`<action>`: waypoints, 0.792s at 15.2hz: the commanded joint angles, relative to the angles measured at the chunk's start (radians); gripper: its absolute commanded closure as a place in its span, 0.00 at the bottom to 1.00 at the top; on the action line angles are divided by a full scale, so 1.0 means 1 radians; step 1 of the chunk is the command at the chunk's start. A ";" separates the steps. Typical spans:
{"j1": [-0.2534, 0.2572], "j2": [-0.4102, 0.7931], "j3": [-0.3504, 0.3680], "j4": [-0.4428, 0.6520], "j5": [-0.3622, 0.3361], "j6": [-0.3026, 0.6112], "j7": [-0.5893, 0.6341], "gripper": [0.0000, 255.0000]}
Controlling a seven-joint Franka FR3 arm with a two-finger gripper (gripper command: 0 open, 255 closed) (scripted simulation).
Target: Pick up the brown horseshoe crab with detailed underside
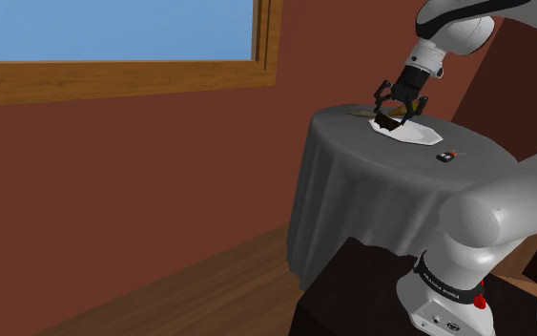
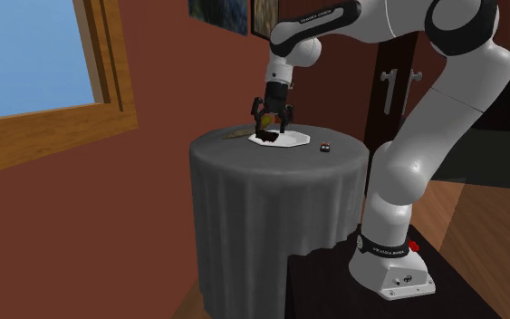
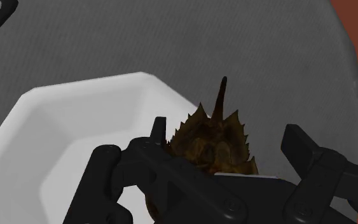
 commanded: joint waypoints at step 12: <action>-0.005 0.012 -0.011 -0.074 0.002 0.083 -0.021 1.00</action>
